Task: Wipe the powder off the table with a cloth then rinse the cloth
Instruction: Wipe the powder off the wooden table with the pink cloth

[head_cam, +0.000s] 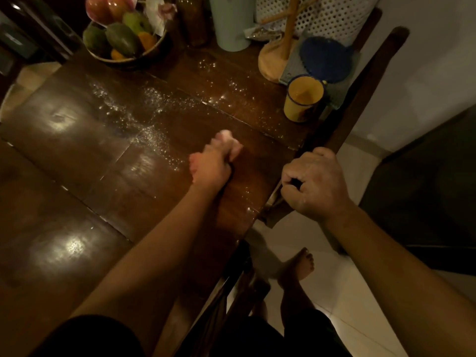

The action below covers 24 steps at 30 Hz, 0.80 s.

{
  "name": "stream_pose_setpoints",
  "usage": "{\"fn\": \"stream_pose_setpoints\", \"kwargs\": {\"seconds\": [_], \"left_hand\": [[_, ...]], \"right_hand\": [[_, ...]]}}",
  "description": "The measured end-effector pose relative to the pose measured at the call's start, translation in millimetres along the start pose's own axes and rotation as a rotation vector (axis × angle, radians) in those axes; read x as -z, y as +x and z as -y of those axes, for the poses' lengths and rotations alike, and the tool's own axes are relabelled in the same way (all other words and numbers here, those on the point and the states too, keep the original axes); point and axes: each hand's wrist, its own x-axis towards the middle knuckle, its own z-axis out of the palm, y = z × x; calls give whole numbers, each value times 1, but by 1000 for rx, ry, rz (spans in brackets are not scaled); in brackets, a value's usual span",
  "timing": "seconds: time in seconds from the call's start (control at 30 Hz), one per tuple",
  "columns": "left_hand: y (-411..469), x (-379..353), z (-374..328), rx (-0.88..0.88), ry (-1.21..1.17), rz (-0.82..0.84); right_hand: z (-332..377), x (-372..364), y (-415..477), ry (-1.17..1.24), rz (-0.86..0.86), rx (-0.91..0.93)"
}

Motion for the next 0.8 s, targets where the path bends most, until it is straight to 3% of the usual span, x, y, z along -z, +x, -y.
{"fn": "stream_pose_setpoints", "kwargs": {"seconds": [0.17, 0.23, 0.3, 0.4, 0.53, 0.57, 0.6, 0.67, 0.73, 0.8], "left_hand": [[-72, -17, 4, -718, -110, 335], [-92, -10, 34, -870, -76, 396], [-103, 2, 71, -836, -72, 360], [-116, 24, 129, -597, -229, 162], [-143, 29, 177, 67, -228, -214], [-152, 26, 174, 134, -235, -243], [-163, 21, 167, 95, -271, -243], [-189, 10, 150, -177, -390, -86], [-218, 0, 144, -451, -337, 170], [-241, 1, 156, -548, -216, 232]], "right_hand": [[4, 3, 2, 7, 2, -5], [5, 4, 2, 13, 2, -15], [5, 4, 2, -2, 10, -20], [6, 4, 5, -71, 31, -39], [17, 8, 11, -322, 233, -67], [23, 11, 15, -416, 317, -78], [29, 13, 20, -500, 406, -103], [44, 10, 35, -551, 587, -194], [63, -7, 53, -358, 766, -258], [87, -36, 65, -114, 873, -231]]}}
